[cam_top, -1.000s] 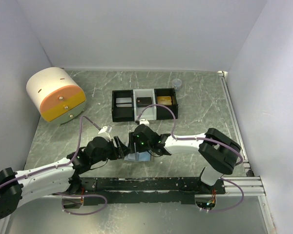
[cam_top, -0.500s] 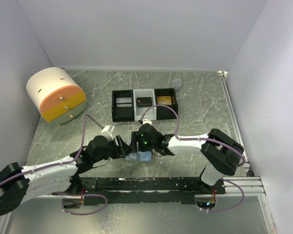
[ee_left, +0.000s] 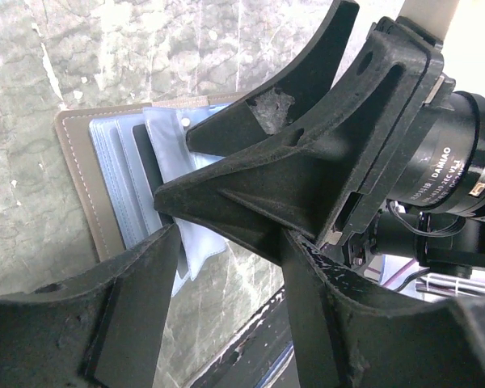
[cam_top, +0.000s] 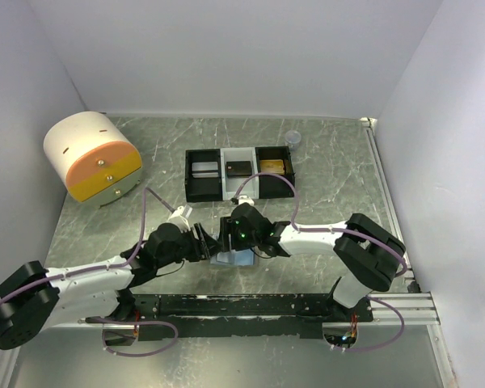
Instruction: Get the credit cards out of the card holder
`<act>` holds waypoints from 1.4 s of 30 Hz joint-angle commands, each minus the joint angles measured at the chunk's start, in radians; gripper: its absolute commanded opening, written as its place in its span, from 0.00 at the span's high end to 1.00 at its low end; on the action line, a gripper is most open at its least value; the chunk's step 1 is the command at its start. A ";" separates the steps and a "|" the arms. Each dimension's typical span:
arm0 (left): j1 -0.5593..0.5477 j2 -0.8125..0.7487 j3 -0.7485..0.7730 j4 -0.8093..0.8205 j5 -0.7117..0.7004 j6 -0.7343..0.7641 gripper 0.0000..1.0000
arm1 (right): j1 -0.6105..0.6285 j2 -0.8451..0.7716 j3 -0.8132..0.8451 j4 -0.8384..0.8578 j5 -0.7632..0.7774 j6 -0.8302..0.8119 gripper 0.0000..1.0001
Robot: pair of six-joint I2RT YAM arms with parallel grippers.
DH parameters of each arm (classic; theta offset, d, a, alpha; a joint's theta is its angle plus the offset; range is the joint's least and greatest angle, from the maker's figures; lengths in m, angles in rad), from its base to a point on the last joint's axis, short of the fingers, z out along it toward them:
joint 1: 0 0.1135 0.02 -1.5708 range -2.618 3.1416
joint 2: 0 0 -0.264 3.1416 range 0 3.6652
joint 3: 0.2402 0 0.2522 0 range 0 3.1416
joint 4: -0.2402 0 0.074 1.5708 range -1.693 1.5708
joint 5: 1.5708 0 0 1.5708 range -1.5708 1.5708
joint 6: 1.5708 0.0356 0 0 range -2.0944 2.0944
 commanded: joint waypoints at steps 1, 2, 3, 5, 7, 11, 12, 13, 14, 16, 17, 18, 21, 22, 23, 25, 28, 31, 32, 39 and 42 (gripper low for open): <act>-0.038 0.007 0.018 -0.068 0.097 0.022 0.36 | 0.034 0.047 -0.002 0.011 -0.072 0.082 0.37; -0.037 -0.016 0.017 -0.085 0.082 0.020 0.35 | 0.034 0.047 -0.002 0.010 -0.071 0.082 0.37; -0.037 -0.044 0.015 -0.102 0.069 0.018 0.34 | 0.034 0.047 -0.003 0.010 -0.071 0.083 0.37; -0.038 -0.110 0.011 -0.134 0.045 0.017 0.33 | 0.031 0.048 -0.005 0.012 -0.071 0.084 0.37; -0.038 -0.167 0.009 -0.166 0.024 0.018 0.33 | 0.030 0.048 -0.006 0.014 -0.070 0.086 0.37; -0.039 -0.235 -0.003 -0.200 0.015 0.020 0.35 | 0.026 0.049 -0.002 0.013 -0.073 0.083 0.37; -0.038 -0.245 -0.007 -0.200 0.021 0.020 0.35 | 0.024 0.049 0.000 0.011 -0.072 0.083 0.37; -0.038 -0.251 -0.012 -0.197 0.027 0.019 0.35 | 0.024 0.048 0.000 0.009 -0.071 0.083 0.37; -0.039 -0.254 -0.015 -0.196 0.030 0.015 0.36 | 0.023 0.048 -0.001 0.010 -0.071 0.084 0.37; -0.039 -0.257 -0.017 -0.202 0.032 0.011 0.39 | 0.022 0.048 -0.004 0.012 -0.069 0.085 0.37; -0.039 -0.263 -0.018 -0.212 0.024 0.005 0.40 | 0.020 0.048 -0.004 0.011 -0.067 0.086 0.37; -0.039 -0.271 -0.017 -0.227 0.012 0.000 0.39 | 0.020 0.048 -0.005 0.008 -0.065 0.087 0.37; -0.039 -0.318 -0.014 -0.264 -0.011 -0.005 0.31 | 0.017 0.045 -0.007 0.000 -0.057 0.087 0.37; -0.039 -0.339 -0.011 -0.275 -0.014 -0.002 0.29 | 0.017 0.044 -0.008 -0.006 -0.052 0.088 0.37; -0.039 -0.357 -0.006 -0.288 -0.018 0.001 0.28 | 0.016 0.044 -0.009 -0.009 -0.052 0.086 0.37; -0.039 -0.385 0.007 -0.323 -0.027 0.007 0.26 | 0.016 0.044 -0.009 -0.011 -0.052 0.083 0.37; -0.039 -0.396 0.022 -0.360 -0.027 0.017 0.30 | 0.016 0.041 -0.011 -0.007 -0.053 0.084 0.37; -0.039 -0.405 0.029 -0.385 -0.020 0.014 0.37 | 0.016 0.040 -0.009 -0.006 -0.052 0.084 0.37; -0.039 -0.411 0.027 -0.387 -0.014 0.014 0.39 | 0.016 0.043 -0.007 -0.009 -0.054 0.082 0.37; -0.039 -0.427 0.027 -0.491 -0.014 0.020 0.51 | 0.016 0.050 0.000 -0.005 -0.062 0.083 0.37; -0.039 -0.456 0.021 -0.503 -0.016 0.021 0.52 | 0.016 0.050 0.001 -0.009 -0.063 0.082 0.37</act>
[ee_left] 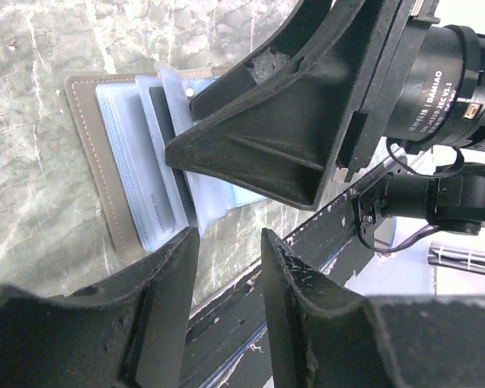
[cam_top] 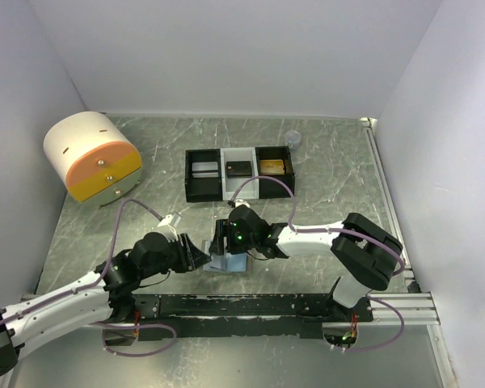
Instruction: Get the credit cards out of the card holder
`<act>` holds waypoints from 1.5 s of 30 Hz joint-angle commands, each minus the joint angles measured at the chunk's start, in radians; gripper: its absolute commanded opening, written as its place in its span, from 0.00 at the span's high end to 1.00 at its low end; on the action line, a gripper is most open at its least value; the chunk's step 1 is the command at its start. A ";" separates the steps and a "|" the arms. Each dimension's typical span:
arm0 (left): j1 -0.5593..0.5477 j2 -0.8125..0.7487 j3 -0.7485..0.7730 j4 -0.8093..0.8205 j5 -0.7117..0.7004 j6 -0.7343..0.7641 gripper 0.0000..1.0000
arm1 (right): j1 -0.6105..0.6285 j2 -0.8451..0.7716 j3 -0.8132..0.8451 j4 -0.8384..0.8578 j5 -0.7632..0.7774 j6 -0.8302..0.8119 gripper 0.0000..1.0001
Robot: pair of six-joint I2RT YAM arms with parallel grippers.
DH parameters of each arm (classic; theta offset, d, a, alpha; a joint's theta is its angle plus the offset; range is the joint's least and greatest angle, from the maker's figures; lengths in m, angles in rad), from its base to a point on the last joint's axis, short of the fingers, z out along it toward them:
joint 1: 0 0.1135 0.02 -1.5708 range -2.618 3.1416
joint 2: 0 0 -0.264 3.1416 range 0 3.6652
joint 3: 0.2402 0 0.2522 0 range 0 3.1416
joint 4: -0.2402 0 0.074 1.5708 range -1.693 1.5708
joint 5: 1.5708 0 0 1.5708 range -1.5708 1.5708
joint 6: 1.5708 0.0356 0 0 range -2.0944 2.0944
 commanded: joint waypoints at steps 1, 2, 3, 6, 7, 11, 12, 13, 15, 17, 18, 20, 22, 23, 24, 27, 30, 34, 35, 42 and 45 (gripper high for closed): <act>-0.006 -0.035 0.018 -0.036 0.025 0.018 0.53 | -0.003 0.034 0.002 -0.044 0.008 0.000 0.37; -0.006 -0.030 0.012 -0.010 0.034 0.019 0.53 | -0.003 0.033 0.002 -0.043 0.007 0.000 0.37; -0.005 -0.019 0.008 0.016 0.044 0.020 0.53 | -0.003 0.032 0.001 -0.042 0.005 0.000 0.37; -0.006 0.052 0.001 0.125 0.091 0.033 0.54 | -0.002 0.029 0.001 -0.040 0.003 0.002 0.37; -0.006 0.083 -0.001 0.164 0.104 0.033 0.55 | -0.003 0.028 0.001 -0.039 0.001 0.003 0.37; -0.006 0.198 0.007 0.209 0.088 0.025 0.58 | -0.003 0.030 0.005 -0.044 0.001 0.001 0.38; -0.006 0.213 0.007 0.211 0.081 0.021 0.58 | -0.003 0.031 0.006 -0.045 0.001 0.001 0.38; -0.006 0.221 0.005 0.217 0.074 0.017 0.58 | -0.003 0.031 0.006 -0.044 0.000 0.000 0.38; -0.006 0.211 -0.004 0.225 0.063 0.012 0.57 | -0.003 0.032 0.004 -0.040 -0.001 0.002 0.38; -0.007 0.189 -0.010 0.215 0.048 0.009 0.55 | -0.003 0.031 0.003 -0.039 -0.003 0.003 0.38; -0.006 0.178 -0.010 0.207 0.044 0.011 0.55 | -0.003 0.032 0.002 -0.037 -0.003 0.004 0.38; -0.006 0.165 -0.006 0.184 0.034 0.019 0.53 | -0.003 0.032 0.002 -0.036 -0.005 0.004 0.38; -0.006 0.159 -0.004 0.160 0.026 0.023 0.53 | -0.002 0.033 0.006 -0.037 -0.005 0.002 0.38; -0.006 0.157 -0.002 0.153 0.024 0.026 0.53 | -0.002 0.034 0.008 -0.037 -0.006 0.001 0.38; -0.006 0.157 -0.004 0.150 0.023 0.027 0.52 | -0.003 0.034 0.008 -0.036 -0.008 0.001 0.38; -0.006 0.162 -0.011 0.160 0.020 0.024 0.52 | -0.002 0.040 0.010 -0.035 -0.011 0.000 0.38; -0.006 0.177 -0.017 0.172 0.022 0.019 0.51 | -0.003 0.038 0.007 -0.030 -0.011 0.003 0.38; -0.006 0.213 -0.019 0.194 0.028 0.021 0.51 | -0.003 0.039 0.007 -0.028 -0.016 0.005 0.38; -0.007 0.224 -0.018 0.194 0.025 0.021 0.51 | -0.003 0.038 0.007 -0.028 -0.016 0.005 0.38; -0.006 0.201 -0.005 0.162 0.008 0.022 0.49 | -0.002 0.037 0.007 -0.031 -0.013 0.004 0.38; -0.006 0.167 0.006 0.119 -0.008 0.029 0.47 | -0.003 0.037 0.007 -0.030 -0.013 0.002 0.38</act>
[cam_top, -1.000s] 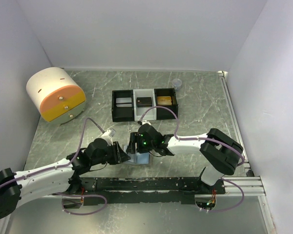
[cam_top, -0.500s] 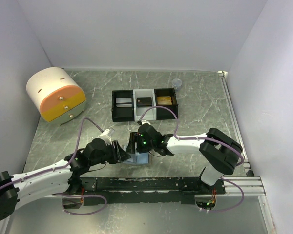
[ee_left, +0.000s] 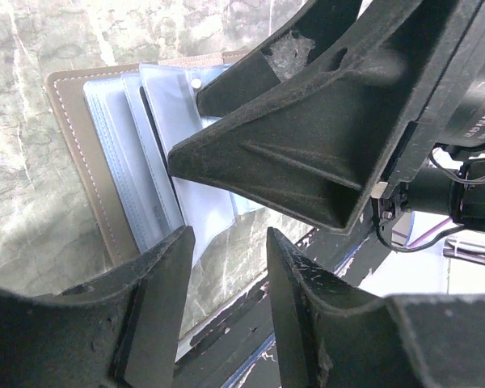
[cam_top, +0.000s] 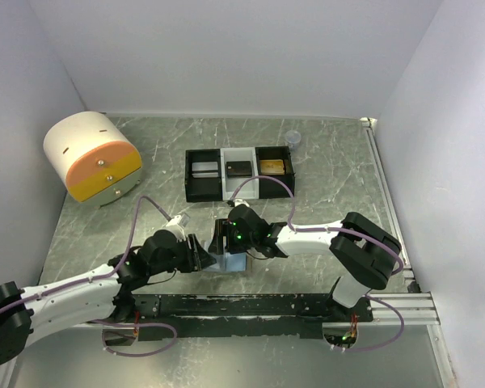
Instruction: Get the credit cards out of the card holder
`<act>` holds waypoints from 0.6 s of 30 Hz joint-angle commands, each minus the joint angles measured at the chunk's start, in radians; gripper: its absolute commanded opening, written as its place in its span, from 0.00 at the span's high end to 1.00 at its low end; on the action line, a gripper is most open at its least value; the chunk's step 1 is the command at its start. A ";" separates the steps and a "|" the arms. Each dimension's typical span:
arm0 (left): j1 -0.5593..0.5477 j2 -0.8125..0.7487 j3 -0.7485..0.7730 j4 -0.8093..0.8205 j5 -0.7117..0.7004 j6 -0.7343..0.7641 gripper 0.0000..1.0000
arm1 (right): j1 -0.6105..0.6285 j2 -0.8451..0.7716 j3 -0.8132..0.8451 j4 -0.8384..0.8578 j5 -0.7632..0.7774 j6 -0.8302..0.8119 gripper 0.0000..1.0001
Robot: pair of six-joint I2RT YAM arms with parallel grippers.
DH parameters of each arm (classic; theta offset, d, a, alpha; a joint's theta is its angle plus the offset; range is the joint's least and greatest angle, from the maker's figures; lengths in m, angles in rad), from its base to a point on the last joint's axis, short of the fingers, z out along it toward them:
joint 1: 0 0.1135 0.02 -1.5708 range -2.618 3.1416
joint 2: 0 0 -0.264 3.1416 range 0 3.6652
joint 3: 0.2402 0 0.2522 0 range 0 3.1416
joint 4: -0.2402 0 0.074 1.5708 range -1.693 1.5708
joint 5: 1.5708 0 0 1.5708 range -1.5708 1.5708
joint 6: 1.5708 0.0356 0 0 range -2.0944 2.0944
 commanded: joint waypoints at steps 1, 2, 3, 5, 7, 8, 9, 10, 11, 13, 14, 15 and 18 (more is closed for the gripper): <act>-0.005 -0.049 0.018 -0.044 -0.045 0.016 0.46 | 0.000 0.028 0.000 -0.034 0.004 -0.002 0.38; -0.005 -0.055 0.019 -0.051 -0.047 0.017 0.46 | 0.000 0.028 0.000 -0.034 0.003 -0.002 0.38; -0.005 -0.061 0.018 -0.058 -0.049 0.017 0.45 | -0.001 0.029 0.001 -0.034 0.003 -0.002 0.38; -0.005 -0.064 0.016 -0.059 -0.049 0.016 0.45 | -0.001 0.029 -0.001 -0.031 0.002 0.001 0.38; -0.005 -0.056 0.012 -0.054 -0.046 0.015 0.45 | -0.001 0.029 -0.004 -0.028 0.002 0.000 0.38; -0.006 -0.050 0.012 -0.051 -0.045 0.014 0.44 | -0.001 0.029 -0.004 -0.028 0.001 0.001 0.38; -0.005 -0.045 0.012 -0.047 -0.043 0.016 0.44 | -0.001 0.029 -0.002 -0.028 0.001 0.000 0.39; -0.005 -0.037 0.013 -0.044 -0.043 0.016 0.44 | -0.001 0.030 -0.003 -0.029 0.001 0.001 0.39; -0.006 -0.032 0.013 -0.042 -0.042 0.016 0.44 | -0.001 0.030 -0.002 -0.029 0.002 0.001 0.39; -0.006 -0.021 0.013 -0.031 -0.040 0.017 0.44 | -0.001 0.028 -0.005 -0.028 0.001 0.001 0.39; -0.005 -0.015 0.012 -0.023 -0.039 0.018 0.44 | 0.000 0.027 -0.006 -0.026 0.001 0.001 0.40; -0.006 -0.008 0.012 -0.020 -0.038 0.017 0.44 | 0.000 0.025 -0.007 -0.025 0.001 0.003 0.39; -0.005 0.013 0.015 -0.007 -0.033 0.017 0.44 | 0.000 0.022 -0.010 -0.022 0.000 0.004 0.40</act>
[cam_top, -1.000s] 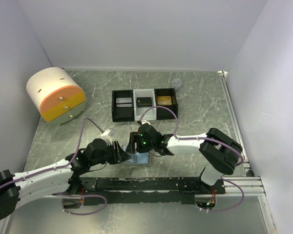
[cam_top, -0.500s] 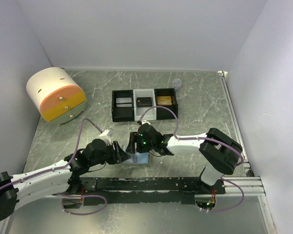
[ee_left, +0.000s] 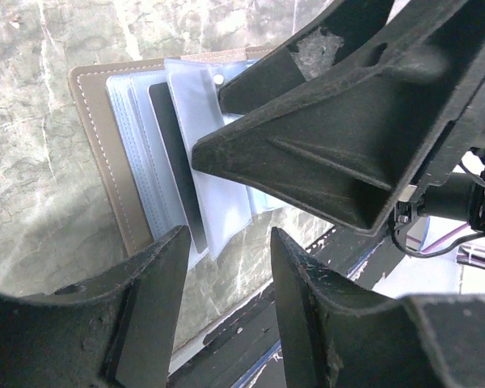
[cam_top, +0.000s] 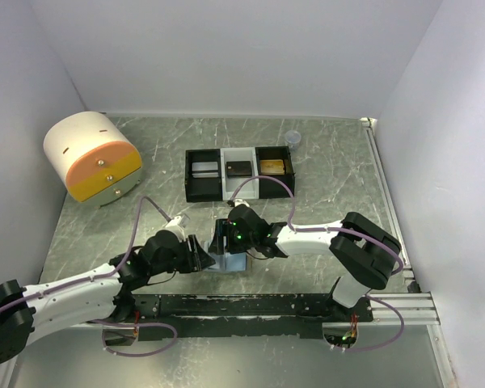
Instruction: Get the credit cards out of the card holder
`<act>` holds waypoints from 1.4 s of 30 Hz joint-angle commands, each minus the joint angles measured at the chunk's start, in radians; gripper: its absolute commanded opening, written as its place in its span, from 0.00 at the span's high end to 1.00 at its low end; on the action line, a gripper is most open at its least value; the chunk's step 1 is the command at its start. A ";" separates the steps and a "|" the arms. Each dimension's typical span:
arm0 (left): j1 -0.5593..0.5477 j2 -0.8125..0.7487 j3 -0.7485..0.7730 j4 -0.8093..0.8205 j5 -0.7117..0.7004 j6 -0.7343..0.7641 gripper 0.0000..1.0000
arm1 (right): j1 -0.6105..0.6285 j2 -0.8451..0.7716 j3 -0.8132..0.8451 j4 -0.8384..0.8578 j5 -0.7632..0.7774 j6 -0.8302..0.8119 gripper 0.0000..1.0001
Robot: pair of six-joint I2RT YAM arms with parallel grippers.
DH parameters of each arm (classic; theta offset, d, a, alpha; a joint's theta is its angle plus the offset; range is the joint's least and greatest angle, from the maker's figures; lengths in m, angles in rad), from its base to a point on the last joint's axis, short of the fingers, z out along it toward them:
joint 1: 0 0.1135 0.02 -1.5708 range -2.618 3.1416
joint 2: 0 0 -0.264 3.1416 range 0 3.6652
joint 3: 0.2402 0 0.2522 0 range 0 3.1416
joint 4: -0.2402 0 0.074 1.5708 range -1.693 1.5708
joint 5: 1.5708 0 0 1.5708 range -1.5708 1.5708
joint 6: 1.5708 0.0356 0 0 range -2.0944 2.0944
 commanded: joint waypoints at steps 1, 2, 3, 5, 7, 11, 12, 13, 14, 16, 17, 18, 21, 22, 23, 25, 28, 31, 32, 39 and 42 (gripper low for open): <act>-0.005 0.027 0.014 0.039 -0.006 0.017 0.44 | 0.000 0.020 -0.010 -0.022 -0.001 0.005 0.40; -0.005 0.033 0.012 0.050 0.001 0.018 0.44 | -0.001 0.021 -0.010 -0.022 -0.002 0.005 0.40; -0.007 0.038 0.010 0.072 0.010 0.019 0.44 | -0.001 0.020 -0.010 -0.022 -0.001 0.004 0.40; -0.006 0.052 0.009 0.111 0.032 0.023 0.44 | -0.001 0.017 -0.013 -0.020 -0.005 0.005 0.40; -0.006 0.074 0.010 0.160 0.063 0.030 0.45 | -0.001 0.016 -0.013 -0.019 -0.004 0.007 0.40; -0.005 0.141 0.029 0.203 0.091 0.038 0.52 | -0.001 0.018 -0.010 -0.017 -0.010 0.005 0.40; -0.005 0.155 0.034 0.202 0.088 0.038 0.54 | 0.000 0.018 -0.009 -0.019 -0.011 0.005 0.40; -0.006 0.169 0.040 0.199 0.084 0.035 0.56 | 0.000 0.017 -0.008 -0.019 -0.012 0.003 0.40; -0.005 0.174 0.040 0.199 0.080 0.032 0.59 | 0.000 0.014 -0.008 -0.017 -0.013 0.003 0.40; -0.006 0.172 0.038 0.201 0.071 0.026 0.62 | -0.001 0.006 -0.010 -0.013 -0.018 0.002 0.40; -0.006 0.167 0.037 0.203 0.066 0.023 0.62 | 0.000 -0.003 -0.011 -0.011 -0.021 0.000 0.39; -0.005 0.161 0.037 0.205 0.065 0.022 0.62 | -0.001 -0.012 -0.013 -0.006 -0.024 -0.001 0.38; -0.006 0.152 0.049 0.203 0.072 0.034 0.59 | 0.000 -0.044 -0.005 -0.008 -0.031 -0.014 0.33; -0.005 0.155 0.055 0.202 0.077 0.040 0.57 | -0.001 -0.056 0.001 -0.015 -0.029 -0.018 0.32; -0.006 0.161 0.062 0.201 0.084 0.047 0.55 | -0.001 -0.068 0.009 -0.024 -0.027 -0.024 0.30; -0.005 0.184 0.074 0.210 0.101 0.057 0.53 | -0.003 -0.091 0.024 -0.048 -0.016 -0.033 0.28; -0.007 0.226 0.085 0.234 0.120 0.059 0.52 | -0.008 -0.125 0.039 -0.084 0.011 -0.038 0.25; -0.007 0.249 0.085 0.275 0.133 0.053 0.48 | -0.016 -0.167 0.046 -0.148 0.087 -0.032 0.24; -0.009 0.256 0.088 0.284 0.139 0.055 0.47 | -0.019 -0.187 0.046 -0.170 0.116 -0.031 0.24; -0.026 0.347 0.147 0.339 0.184 0.075 0.38 | -0.054 -0.350 0.008 -0.304 0.257 -0.034 0.24; -0.040 0.419 0.175 0.363 0.203 0.080 0.37 | -0.068 -0.424 -0.020 -0.341 0.299 -0.025 0.24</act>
